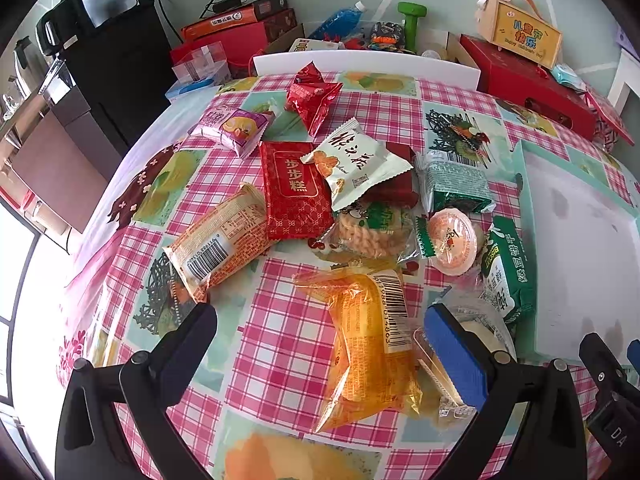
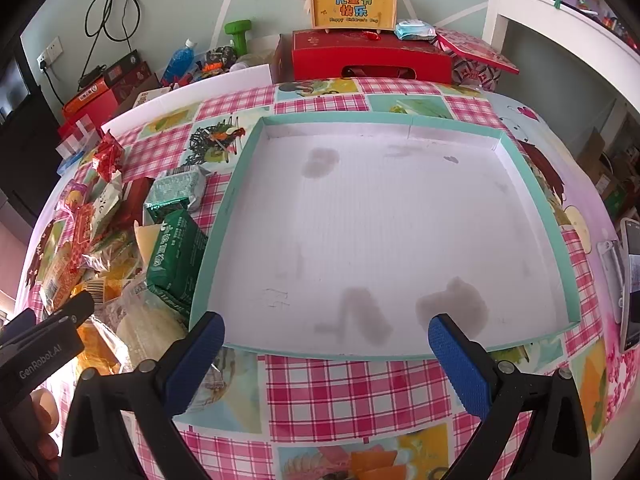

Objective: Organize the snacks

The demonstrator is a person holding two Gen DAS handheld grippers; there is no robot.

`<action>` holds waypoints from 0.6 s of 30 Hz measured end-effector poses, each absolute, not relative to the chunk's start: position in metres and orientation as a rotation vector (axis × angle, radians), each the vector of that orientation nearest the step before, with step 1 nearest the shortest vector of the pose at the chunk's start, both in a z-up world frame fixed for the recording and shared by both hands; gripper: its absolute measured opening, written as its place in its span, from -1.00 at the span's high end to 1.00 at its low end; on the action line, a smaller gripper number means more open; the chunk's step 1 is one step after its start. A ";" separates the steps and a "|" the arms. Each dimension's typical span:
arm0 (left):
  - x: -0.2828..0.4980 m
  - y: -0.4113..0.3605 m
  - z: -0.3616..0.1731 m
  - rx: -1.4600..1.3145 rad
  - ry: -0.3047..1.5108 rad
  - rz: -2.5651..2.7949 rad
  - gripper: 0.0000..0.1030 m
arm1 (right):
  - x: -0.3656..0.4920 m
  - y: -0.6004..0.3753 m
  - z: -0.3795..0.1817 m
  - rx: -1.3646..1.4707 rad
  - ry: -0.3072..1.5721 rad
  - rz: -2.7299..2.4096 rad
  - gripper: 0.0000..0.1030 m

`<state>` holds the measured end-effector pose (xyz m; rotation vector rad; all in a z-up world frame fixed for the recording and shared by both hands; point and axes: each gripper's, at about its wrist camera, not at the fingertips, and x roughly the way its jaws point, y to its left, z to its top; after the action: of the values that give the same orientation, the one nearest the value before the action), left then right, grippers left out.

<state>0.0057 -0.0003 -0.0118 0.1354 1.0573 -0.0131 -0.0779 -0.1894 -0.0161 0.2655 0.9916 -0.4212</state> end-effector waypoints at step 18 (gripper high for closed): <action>0.006 0.001 -0.013 0.132 1.064 -0.006 -1.00 | -0.077 -0.189 -0.017 0.265 0.997 -0.420 -1.00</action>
<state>0.0057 0.0010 -0.0126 0.1315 1.0642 -0.0055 -0.0774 -0.1887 -0.0169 0.2647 0.9969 -0.4198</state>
